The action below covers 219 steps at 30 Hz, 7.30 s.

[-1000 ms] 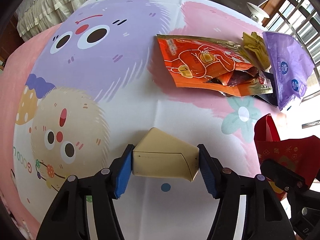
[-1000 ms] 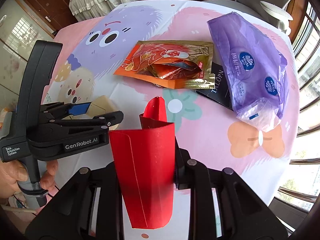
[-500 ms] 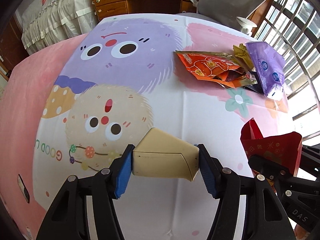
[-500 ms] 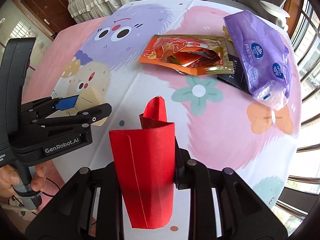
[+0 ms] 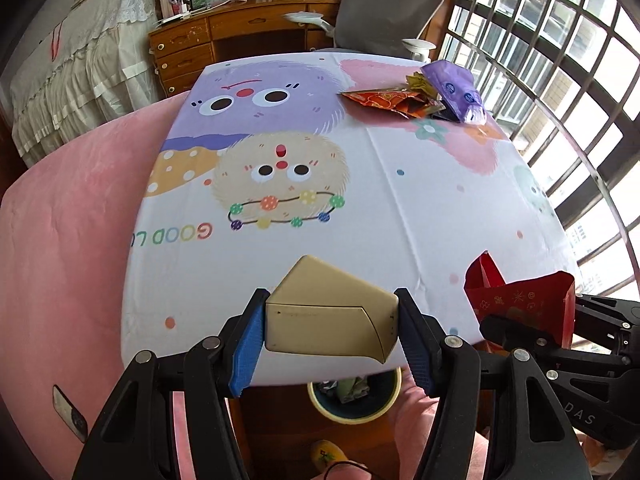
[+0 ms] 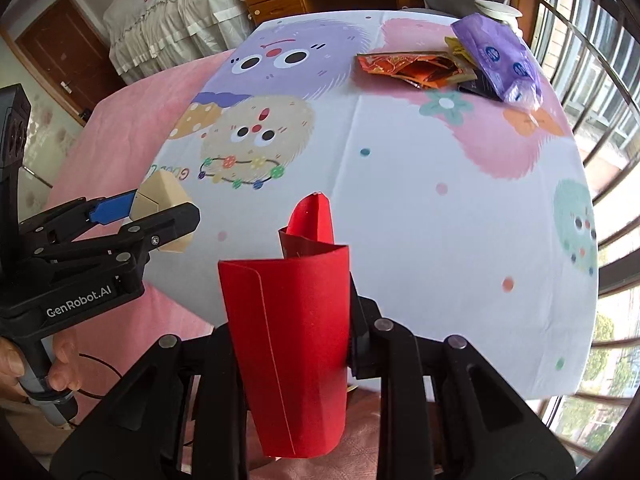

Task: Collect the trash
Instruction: 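Carry the red box and beige cardboard down over the bin with both tools, then open the left tool to drop the cardboard while the right tool drops the red box into the bin, then raise both tools back up toward the table, then grasp the orange-gold packet with the left tool while the right tool grasps the purple bag, then carry the orange packet and purple bag down over the bin with both tools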

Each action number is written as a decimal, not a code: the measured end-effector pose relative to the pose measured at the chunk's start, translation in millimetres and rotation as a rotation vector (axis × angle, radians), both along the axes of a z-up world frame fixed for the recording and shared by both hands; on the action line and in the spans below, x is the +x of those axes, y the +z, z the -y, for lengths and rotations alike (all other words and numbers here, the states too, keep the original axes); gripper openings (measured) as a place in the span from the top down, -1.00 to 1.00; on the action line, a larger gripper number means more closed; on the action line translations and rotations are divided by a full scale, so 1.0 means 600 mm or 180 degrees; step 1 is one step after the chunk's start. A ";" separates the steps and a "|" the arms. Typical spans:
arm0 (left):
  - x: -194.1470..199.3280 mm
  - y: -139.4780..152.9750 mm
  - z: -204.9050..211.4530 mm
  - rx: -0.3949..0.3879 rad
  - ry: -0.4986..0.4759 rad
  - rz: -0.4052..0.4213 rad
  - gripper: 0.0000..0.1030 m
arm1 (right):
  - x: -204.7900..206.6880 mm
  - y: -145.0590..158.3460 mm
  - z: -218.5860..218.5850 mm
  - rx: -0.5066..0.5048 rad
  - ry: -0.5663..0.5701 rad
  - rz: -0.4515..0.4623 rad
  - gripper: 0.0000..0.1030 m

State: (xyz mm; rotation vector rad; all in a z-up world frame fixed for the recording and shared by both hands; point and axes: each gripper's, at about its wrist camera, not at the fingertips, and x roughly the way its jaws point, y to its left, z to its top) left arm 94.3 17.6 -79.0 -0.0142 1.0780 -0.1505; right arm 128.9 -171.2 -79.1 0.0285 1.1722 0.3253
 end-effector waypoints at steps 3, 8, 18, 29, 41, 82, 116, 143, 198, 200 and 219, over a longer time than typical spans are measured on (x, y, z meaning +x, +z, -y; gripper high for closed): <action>-0.059 -0.009 -0.025 -0.0026 -0.0062 -0.0068 -0.19 | -0.074 -0.010 -0.031 -0.0002 -0.0109 -0.0004 0.58; -0.137 -0.037 -0.038 -0.0068 -0.0184 -0.0203 -0.19 | -0.177 -0.034 -0.075 -0.0072 -0.0143 -0.0141 0.58; -0.221 -0.180 0.005 -0.0278 -0.0327 -0.0581 -0.19 | -0.294 -0.124 -0.086 -0.0222 -0.0236 -0.0556 0.58; -0.213 -0.414 0.063 -0.0442 -0.0236 -0.0786 -0.20 | -0.335 -0.337 -0.040 -0.0242 -0.0681 -0.0959 0.58; -0.159 -0.721 0.089 -0.0383 -0.0063 -0.1138 -0.26 | -0.279 -0.654 0.027 -0.0056 -0.1041 -0.1194 0.57; -0.185 -0.189 0.008 -0.0058 0.0101 -0.0171 -0.65 | -0.259 -0.401 0.009 0.0168 -0.0939 -0.0659 -0.11; -0.025 0.248 0.056 0.0030 -0.0325 0.0836 -0.65 | -0.213 0.230 0.053 -0.0195 -0.1153 0.1127 -0.11; 0.576 0.034 0.319 0.0473 -0.0116 -0.0223 -0.65 | 0.472 0.048 0.390 -0.0064 -0.0607 0.0446 -0.32; 0.648 -0.098 0.281 0.0424 -0.0333 -0.0680 0.72 | 0.561 -0.066 0.398 0.0069 -0.0148 0.0461 0.68; 0.616 -0.081 0.266 0.0370 -0.0284 -0.0643 0.72 | 0.541 -0.048 0.405 0.0152 -0.0221 0.0471 0.69; 0.124 0.026 0.090 -0.0048 -0.0453 -0.0287 0.72 | 0.130 0.042 0.242 0.0323 -0.0372 0.0415 0.71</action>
